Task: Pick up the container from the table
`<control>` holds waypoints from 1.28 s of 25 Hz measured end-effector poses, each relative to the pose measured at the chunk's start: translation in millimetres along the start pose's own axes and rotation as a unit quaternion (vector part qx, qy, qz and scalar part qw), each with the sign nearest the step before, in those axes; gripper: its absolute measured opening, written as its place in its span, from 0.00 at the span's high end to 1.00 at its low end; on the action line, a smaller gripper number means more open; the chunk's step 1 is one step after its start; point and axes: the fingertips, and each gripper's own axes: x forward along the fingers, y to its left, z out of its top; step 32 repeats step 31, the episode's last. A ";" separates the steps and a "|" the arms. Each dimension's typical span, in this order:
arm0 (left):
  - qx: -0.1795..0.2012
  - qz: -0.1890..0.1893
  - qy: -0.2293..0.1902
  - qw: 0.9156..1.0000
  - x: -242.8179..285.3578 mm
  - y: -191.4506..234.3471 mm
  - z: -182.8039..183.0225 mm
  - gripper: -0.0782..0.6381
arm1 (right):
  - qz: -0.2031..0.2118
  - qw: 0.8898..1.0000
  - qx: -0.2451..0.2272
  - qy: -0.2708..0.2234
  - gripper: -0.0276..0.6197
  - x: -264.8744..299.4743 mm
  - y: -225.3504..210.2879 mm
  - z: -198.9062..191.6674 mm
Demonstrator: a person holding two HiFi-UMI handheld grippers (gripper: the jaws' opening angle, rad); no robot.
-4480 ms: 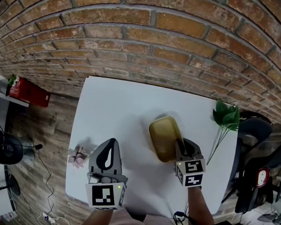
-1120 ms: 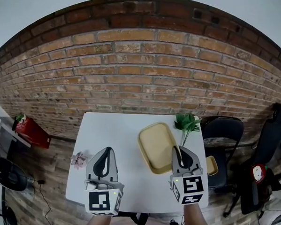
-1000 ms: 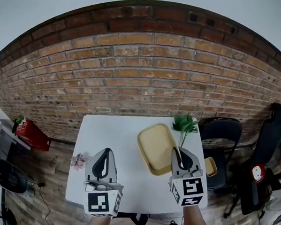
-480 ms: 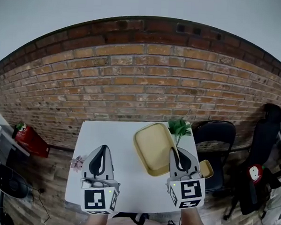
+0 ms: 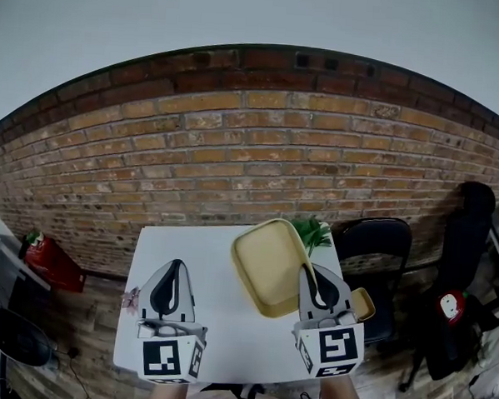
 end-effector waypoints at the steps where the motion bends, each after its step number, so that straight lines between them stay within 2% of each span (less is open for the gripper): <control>1: 0.001 0.000 -0.002 1.000 0.3 -0.6 1.5 0.88 | -0.001 1.000 -0.002 -0.003 0.95 -0.7 -0.6 2.1; 8: 0.002 -0.002 -0.009 1.000 2.5 -2.9 7.2 0.88 | -0.004 1.000 -0.016 -0.014 0.95 -0.9 -1.8 10.3; 32: 0.002 -0.012 -0.011 1.000 -4.5 -9.5 9.0 0.88 | -0.002 1.000 -0.008 -0.013 0.95 -10.4 1.7 7.1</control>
